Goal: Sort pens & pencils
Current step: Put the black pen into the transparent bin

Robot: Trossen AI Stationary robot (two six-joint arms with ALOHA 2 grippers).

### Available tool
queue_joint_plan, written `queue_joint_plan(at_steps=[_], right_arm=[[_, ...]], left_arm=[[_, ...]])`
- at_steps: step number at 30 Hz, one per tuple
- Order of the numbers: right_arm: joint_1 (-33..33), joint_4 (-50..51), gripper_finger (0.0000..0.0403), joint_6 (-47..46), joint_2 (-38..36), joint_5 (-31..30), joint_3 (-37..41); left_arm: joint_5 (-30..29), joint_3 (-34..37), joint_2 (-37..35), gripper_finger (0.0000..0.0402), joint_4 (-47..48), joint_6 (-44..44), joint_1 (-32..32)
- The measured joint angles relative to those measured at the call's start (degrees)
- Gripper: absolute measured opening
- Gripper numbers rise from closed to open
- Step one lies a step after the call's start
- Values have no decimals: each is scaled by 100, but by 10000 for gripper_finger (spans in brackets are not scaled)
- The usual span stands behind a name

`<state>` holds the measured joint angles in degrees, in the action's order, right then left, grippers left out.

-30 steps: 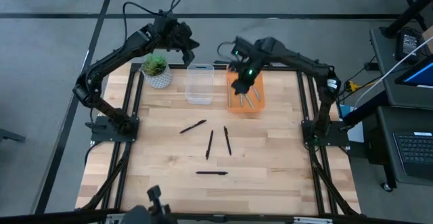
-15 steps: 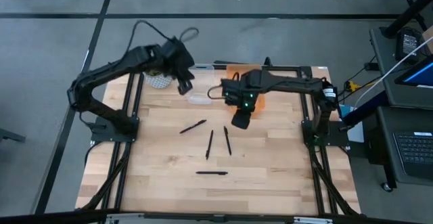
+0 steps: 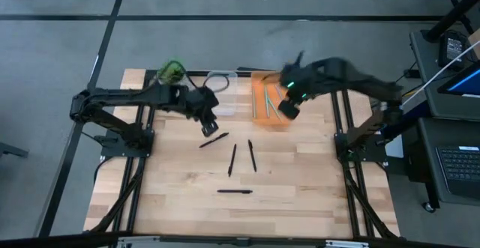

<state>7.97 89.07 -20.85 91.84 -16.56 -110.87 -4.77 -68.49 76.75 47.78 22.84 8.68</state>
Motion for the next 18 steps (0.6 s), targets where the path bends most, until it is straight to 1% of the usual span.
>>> queue_joint_plan(at_steps=[3,6,13,16,18], right_arm=[[123,-270,39,-18,-407,-46,-191],[166,-483,39,-18,-625,-45,-303],[201,-658,39,138,-633,-34,-313],[205,-717,39,139,-628,-36,-311],[205,-787,39,88,-628,-35,-311]], left_arm=[[-88,319,2,16,-263,498,-247],[33,583,48,16,-401,742,-398],[565,1124,48,16,-362,953,-421],[714,1364,48,16,-573,983,-421],[860,1539,47,16,-905,1003,-398]])
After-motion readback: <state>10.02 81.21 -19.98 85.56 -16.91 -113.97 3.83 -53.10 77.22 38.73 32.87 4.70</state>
